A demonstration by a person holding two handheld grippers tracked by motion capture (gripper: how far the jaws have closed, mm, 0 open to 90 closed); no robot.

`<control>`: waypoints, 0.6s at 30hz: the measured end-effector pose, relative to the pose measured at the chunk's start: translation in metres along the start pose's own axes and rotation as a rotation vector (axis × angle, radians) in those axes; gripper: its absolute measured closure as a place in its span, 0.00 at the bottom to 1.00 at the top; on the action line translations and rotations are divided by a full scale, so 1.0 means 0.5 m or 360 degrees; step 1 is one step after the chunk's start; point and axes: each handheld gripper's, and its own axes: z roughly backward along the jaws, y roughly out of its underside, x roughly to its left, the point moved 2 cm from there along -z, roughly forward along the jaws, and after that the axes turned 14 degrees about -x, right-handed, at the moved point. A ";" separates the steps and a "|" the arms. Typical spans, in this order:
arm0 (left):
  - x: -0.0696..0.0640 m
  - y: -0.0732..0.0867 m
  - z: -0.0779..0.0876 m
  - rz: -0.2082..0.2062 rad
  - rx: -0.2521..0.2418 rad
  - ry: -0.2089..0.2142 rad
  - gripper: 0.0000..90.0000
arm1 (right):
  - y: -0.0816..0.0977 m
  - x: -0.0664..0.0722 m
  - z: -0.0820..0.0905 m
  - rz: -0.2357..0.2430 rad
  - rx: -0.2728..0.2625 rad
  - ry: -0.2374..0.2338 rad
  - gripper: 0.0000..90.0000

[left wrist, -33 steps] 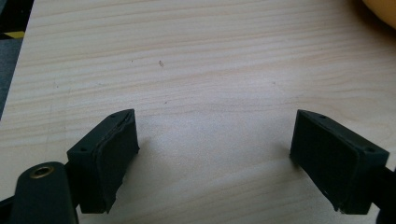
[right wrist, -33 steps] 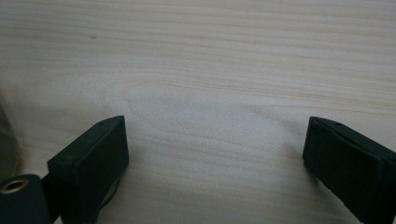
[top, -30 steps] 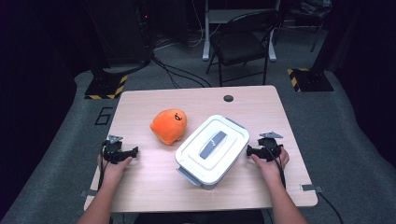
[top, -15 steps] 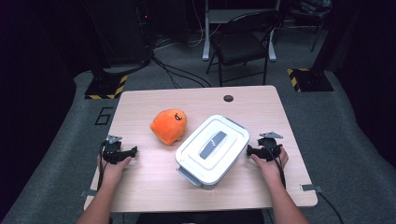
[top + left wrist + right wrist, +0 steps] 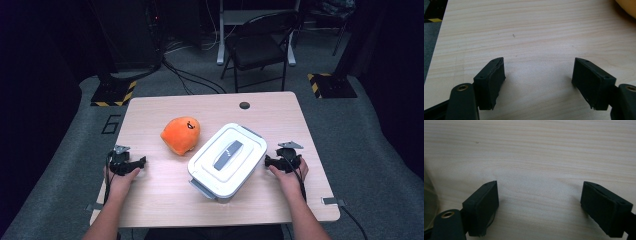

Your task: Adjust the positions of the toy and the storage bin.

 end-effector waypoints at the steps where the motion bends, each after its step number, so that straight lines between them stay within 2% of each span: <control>1: 0.002 -0.001 0.001 -0.0006 0.0004 0.0004 0.31 | 0.000 0.000 0.000 0.0001 -0.0001 -0.0004 0.17; 4: 0.002 -0.001 0.004 0.0002 -0.0004 0.0003 0.37 | -0.003 -0.003 0.002 0.0007 0.0005 -0.0014 0.24; 6: 0.001 -0.003 0.008 -0.0006 0.0020 -0.0001 0.44 | -0.007 -0.008 0.008 0.0000 0.0027 -0.0008 0.35; 7: 0.000 -0.004 0.010 -0.0007 0.0033 0.0004 0.46 | -0.008 -0.010 0.010 -0.0007 0.0033 -0.0009 0.38; 9: -0.005 -0.009 0.015 -0.0019 0.0070 0.0005 0.50 | -0.011 -0.013 0.015 -0.0018 0.0031 -0.0005 0.42; 10: -0.005 -0.009 0.015 -0.0019 0.0070 0.0005 0.52 | -0.011 -0.013 0.015 -0.0018 0.0031 -0.0005 0.42; 11: -0.010 -0.015 0.021 -0.0057 0.0073 0.0000 0.54 | -0.015 -0.019 0.023 0.0001 0.0029 -0.0008 0.45; 15: -0.019 -0.029 0.034 -0.0072 0.0057 0.0016 0.59 | -0.027 -0.021 0.038 -0.0012 0.0018 0.0005 0.51; 16: -0.019 -0.029 0.034 -0.0072 0.0057 0.0016 0.61 | -0.027 -0.021 0.038 -0.0012 0.0018 0.0005 0.51; 17: -0.021 -0.034 0.040 -0.0055 0.0053 0.0042 0.63 | -0.033 -0.022 0.048 -0.0001 0.0012 -0.0014 0.59; 18: -0.022 -0.036 0.042 -0.0035 0.0046 0.0055 0.65 | -0.035 -0.022 0.051 0.0004 0.0000 -0.0015 0.61</control>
